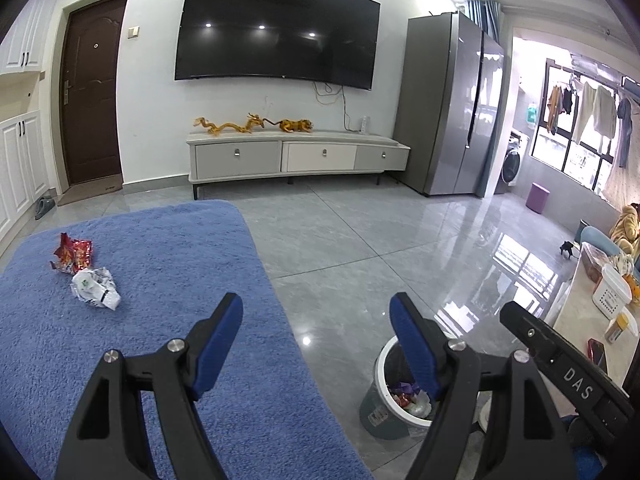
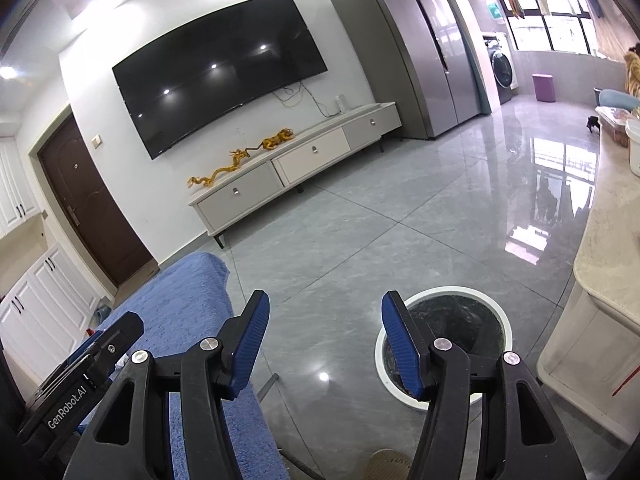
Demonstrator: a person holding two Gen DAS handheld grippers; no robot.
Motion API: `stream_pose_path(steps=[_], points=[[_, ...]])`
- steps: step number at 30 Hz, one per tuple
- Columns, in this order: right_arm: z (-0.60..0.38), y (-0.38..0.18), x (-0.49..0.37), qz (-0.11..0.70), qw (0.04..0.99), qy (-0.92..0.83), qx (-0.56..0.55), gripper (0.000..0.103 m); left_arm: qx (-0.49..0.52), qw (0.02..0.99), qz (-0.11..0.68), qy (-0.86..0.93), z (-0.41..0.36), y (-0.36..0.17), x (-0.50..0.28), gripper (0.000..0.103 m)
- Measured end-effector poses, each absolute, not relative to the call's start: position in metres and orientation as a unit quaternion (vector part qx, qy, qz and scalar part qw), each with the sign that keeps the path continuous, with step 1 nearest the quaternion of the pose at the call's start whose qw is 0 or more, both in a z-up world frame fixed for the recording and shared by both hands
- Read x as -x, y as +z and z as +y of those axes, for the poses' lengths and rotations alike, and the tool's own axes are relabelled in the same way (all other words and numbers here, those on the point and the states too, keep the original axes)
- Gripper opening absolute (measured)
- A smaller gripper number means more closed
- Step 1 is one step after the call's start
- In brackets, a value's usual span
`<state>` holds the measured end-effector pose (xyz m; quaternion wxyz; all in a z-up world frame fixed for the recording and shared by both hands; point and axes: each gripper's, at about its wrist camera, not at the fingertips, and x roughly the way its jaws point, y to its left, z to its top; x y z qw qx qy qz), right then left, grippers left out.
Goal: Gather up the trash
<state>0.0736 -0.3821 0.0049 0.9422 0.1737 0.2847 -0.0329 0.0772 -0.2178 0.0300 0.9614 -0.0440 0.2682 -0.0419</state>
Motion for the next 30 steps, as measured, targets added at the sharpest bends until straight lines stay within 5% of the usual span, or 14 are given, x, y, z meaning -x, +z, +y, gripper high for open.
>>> stream_pose_path(steps=[30], points=[[-0.359, 0.023, -0.063, 0.278, 0.951, -0.012, -0.139, 0.058, 0.067, 0.97, 0.234, -0.028, -0.174, 0.04, -0.052, 0.075]])
